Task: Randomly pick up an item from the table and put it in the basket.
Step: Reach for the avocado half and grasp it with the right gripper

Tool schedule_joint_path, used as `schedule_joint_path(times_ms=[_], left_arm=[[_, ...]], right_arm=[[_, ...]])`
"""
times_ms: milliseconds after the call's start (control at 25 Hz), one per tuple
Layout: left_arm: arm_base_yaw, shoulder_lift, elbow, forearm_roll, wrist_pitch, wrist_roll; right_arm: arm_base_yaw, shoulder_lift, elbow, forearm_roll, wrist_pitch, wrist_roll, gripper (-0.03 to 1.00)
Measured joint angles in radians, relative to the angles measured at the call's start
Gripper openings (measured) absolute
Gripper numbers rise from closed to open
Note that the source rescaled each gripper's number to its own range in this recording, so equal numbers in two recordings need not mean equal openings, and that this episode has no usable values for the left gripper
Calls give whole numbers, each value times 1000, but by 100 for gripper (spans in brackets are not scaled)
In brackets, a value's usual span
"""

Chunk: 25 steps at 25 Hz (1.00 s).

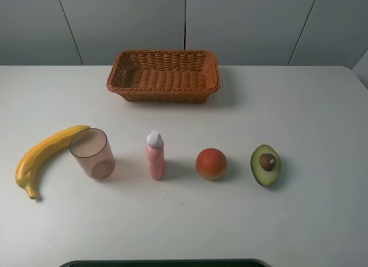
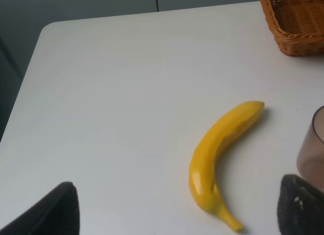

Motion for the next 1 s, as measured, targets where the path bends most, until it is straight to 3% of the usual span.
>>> schedule_joint_path(times_ms=[1000], left_arm=[[0, 0, 0, 0, 0, 0]], right_arm=[[0, 0, 0, 0, 0, 0, 99]])
